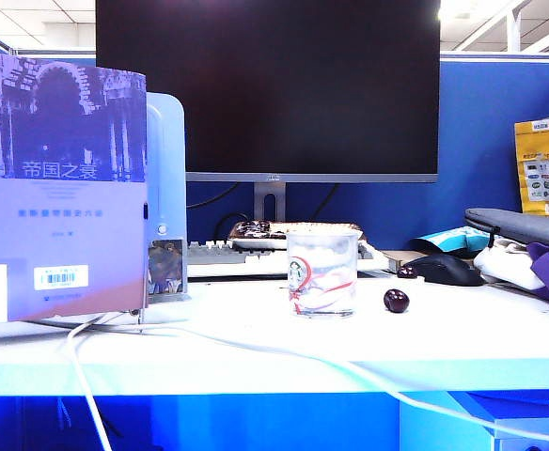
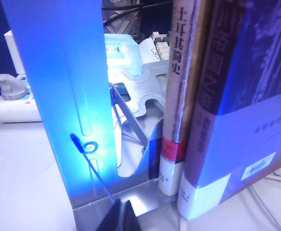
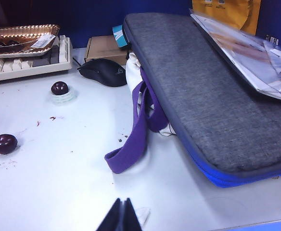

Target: Pick up the cherry on the right side of the glass and put it inside the glass.

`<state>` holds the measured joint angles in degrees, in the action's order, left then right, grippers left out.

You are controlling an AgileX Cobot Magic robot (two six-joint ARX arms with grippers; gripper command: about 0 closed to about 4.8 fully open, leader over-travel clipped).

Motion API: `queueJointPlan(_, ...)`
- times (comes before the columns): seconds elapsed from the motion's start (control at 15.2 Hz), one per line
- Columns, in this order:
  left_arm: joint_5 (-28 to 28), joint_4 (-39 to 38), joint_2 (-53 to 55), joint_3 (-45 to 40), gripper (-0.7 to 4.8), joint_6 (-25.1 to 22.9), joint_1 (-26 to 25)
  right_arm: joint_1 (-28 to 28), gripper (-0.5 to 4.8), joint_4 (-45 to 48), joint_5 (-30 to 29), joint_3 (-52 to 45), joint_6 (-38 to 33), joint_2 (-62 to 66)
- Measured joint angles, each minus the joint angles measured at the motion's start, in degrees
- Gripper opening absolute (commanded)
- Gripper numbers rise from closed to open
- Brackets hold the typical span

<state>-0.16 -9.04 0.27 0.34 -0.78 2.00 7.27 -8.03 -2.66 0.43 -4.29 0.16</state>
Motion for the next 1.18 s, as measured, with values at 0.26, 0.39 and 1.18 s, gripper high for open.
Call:
queueJointPlan(0.26, 0.0, 0.0, 0.0, 0.0, -0.05, 0.0, 0.0, 0.0, -0.01, 0.0, 0.0, 0.0, 0.0, 0.0)
queueJointPlan(0.39, 0.0, 0.0, 0.0, 0.0, -0.05, 0.0, 0.0, 0.0, -0.01, 0.1, -0.4, 0.0, -0.3, 0.0)
queueJointPlan(1.18, 0.0, 0.0, 0.0, 0.0, -0.05, 0.0, 0.0, -0.3, -0.01, -9.4, -23.3, 41.2, -7.6, 38.2)
